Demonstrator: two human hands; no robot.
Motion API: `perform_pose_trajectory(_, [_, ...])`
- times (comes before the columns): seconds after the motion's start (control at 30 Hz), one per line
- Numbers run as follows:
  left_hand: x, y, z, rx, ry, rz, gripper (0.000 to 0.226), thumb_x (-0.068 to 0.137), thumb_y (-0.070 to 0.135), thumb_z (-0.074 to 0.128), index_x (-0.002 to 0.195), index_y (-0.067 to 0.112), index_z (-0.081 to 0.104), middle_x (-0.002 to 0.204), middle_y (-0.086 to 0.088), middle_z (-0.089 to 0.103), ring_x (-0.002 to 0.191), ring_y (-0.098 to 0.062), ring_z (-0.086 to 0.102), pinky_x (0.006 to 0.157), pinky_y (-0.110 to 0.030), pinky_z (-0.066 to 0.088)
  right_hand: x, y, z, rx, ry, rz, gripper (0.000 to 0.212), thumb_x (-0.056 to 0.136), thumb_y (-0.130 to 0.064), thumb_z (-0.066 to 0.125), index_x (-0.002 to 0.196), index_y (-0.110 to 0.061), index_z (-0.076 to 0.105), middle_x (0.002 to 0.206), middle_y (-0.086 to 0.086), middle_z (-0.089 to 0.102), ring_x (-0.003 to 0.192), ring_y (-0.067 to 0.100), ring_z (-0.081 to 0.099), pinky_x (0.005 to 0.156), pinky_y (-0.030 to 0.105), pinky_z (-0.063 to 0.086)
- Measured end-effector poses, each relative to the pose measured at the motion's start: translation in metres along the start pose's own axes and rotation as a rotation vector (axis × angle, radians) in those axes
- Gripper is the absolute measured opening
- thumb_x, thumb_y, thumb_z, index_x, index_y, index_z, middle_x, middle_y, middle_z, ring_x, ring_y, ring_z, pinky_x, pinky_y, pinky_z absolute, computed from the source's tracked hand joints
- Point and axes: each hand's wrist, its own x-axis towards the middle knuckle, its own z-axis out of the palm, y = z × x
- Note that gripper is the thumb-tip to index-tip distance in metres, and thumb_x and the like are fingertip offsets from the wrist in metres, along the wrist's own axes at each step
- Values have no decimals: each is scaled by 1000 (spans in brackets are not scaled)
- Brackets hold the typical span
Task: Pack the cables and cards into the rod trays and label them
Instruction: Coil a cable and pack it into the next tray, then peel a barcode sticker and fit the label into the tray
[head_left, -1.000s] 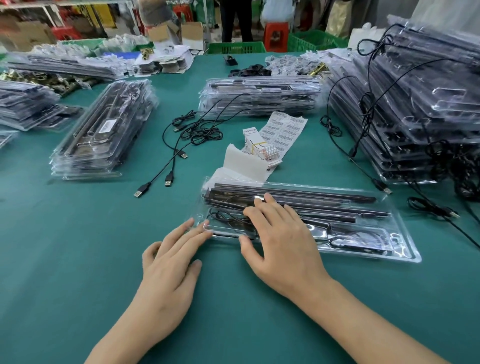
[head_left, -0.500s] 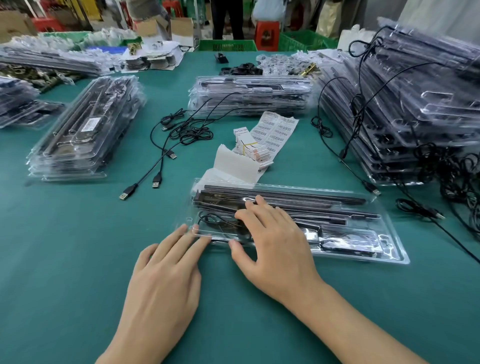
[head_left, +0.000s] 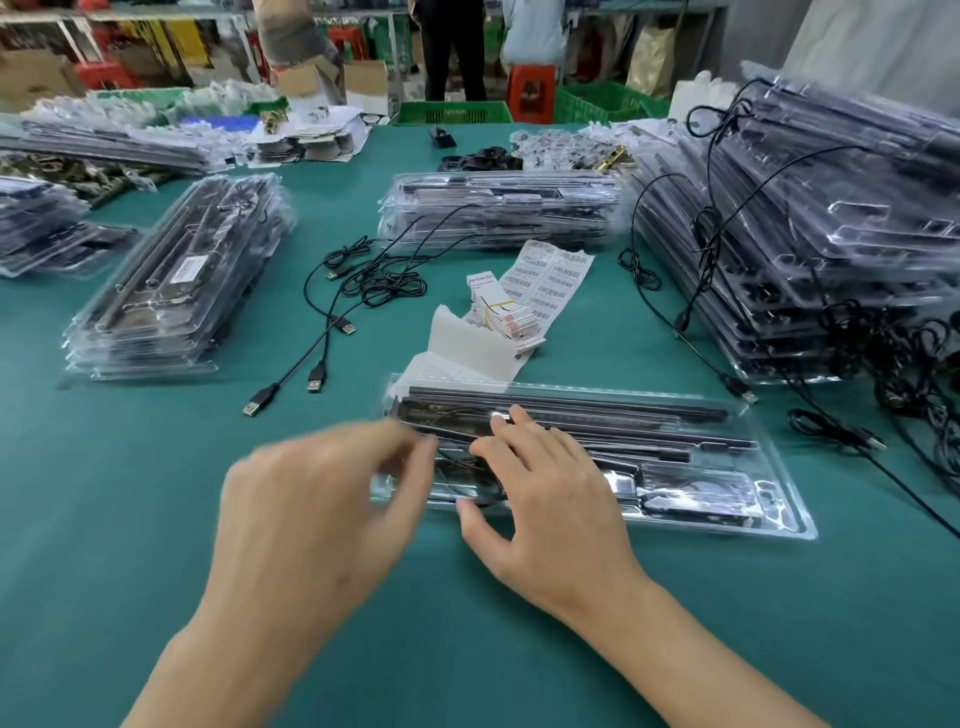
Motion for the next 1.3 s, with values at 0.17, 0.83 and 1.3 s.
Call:
perform_pose_trajectory(0.17, [113,15,59,-324,-166,-108,23,101,35,53,114,31,72,107,15,73,100,-10,66,87,-33,53,-1,-2,-1,-25,9,2,40,89,-51,53,117,-24,64,137,1,62,143,20,45,114,46,39])
perform_pose_trajectory(0.83, [224,-17,158,-42,-370,-62,61,79,47,83,128,21,60,126,1,66,115,-23,60,90,-37,50,-2,6,-28,47,-184,-113,58,88,-72,46,129,-33,58,150,-8,48,150,11,28,121,45,27])
perform_pose_trajectory(1.3, [223,-28,165,-178,-352,-130,31,79,39,84,85,18,62,88,0,60,83,-25,61,62,-31,41,180,59,-7,-5,-126,356,50,98,-57,52,119,-12,59,122,7,60,115,29,57,80,39,47])
